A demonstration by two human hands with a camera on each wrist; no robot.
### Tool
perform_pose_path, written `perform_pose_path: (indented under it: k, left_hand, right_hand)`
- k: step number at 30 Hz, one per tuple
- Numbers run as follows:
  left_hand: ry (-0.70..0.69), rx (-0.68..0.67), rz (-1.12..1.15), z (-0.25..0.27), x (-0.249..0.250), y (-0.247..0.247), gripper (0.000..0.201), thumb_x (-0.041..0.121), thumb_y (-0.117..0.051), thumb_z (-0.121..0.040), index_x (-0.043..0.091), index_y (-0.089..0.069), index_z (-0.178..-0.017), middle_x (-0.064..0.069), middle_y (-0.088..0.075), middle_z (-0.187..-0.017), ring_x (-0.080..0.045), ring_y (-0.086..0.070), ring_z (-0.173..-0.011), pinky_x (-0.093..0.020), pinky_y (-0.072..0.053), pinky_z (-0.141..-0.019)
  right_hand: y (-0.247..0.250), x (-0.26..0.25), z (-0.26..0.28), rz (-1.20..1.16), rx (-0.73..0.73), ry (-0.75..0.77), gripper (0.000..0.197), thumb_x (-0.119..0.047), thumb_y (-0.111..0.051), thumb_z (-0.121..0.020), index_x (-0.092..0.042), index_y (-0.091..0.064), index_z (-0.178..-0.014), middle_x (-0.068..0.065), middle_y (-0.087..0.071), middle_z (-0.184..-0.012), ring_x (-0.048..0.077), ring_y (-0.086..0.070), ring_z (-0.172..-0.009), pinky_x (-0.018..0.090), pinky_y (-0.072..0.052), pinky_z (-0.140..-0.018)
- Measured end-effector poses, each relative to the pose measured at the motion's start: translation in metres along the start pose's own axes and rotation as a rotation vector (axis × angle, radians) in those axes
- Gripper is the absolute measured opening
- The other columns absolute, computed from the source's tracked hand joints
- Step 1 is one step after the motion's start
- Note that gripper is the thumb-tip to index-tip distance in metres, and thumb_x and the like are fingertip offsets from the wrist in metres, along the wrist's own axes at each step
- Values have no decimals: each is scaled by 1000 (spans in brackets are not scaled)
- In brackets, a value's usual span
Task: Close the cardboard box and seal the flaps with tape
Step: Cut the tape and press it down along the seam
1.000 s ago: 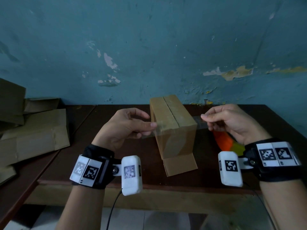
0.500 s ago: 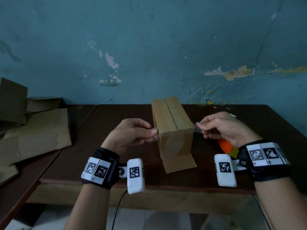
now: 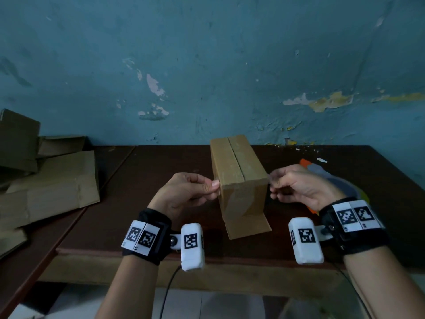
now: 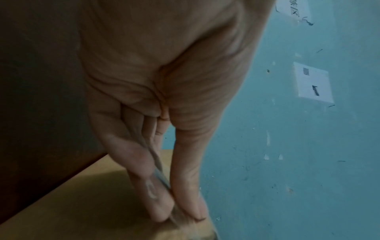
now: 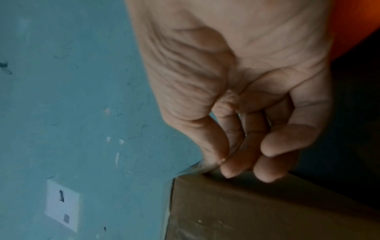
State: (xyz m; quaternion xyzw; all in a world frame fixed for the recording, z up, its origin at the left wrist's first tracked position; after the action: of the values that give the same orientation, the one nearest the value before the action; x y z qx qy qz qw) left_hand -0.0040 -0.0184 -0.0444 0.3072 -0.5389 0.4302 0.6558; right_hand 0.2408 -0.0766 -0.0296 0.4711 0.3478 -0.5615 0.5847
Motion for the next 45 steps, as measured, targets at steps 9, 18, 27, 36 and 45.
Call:
perform_pose_path:
  k: [9,18,27,36,45]
  left_hand:
    - [14,-12,70,-3,-7,-4,34,23,-80,-64,8,-67,-92,-5,-75,-75,-7,-69,-62,-16,-54,-56]
    - [-8,-10,71,-7,-12,-6,26,21,-79,-67,11,-67,-87,-4,-73,-75,-8,-67,-67,-16,-53,-57]
    - [80,-12,4,-5,-18,-4,44,27,-82,-66,5,-68,-101,-12,-76,-88,-14,-74,-73,-20,-59,-61]
    - [-35,206,-298,-2,-5,12,37,14,-85,-79,10,-68,-111,-4,-77,-97,-10,-74,-85,-23,-55,-68]
    - [-722,249,-232,17,56,-4,26,14,-57,-104,2,-68,-124,0,-64,-139,3,-58,-127,-15,-48,-98]
  right_hand:
    - [-2,5,-2,-36,-67,-26,9,-13,-62,-93,-7,-68,-90,3,-62,-70,15,-62,-63,23,-48,-59]
    - [-2,10,-8,-37,-106,-30,14,-6,-58,-97,-10,-67,-87,3,-63,-70,14,-63,-65,21,-50,-57]
    - [-2,17,-11,-52,-118,-75,28,-17,-69,-80,-3,-69,-105,9,-66,-80,19,-67,-71,23,-54,-58]
    - [6,15,-16,-42,-68,20,26,4,-74,-78,-2,-65,-101,14,-71,-89,23,-72,-84,29,-64,-72]
    - [15,-32,-1,-32,187,540,20,-11,-60,-99,-14,-70,-116,1,-71,-122,13,-66,-117,36,-56,-100]
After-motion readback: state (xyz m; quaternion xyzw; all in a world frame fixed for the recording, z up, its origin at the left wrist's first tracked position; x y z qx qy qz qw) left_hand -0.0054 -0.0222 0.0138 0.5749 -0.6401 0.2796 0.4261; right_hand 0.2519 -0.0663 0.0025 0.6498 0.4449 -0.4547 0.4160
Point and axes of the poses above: each hand's wrist, its own z-axis away from the middle knuckle, its own y-axis out of the back of the hand, x = y × z, the point moved 6 cm from there along -z, towards the middle knuckle
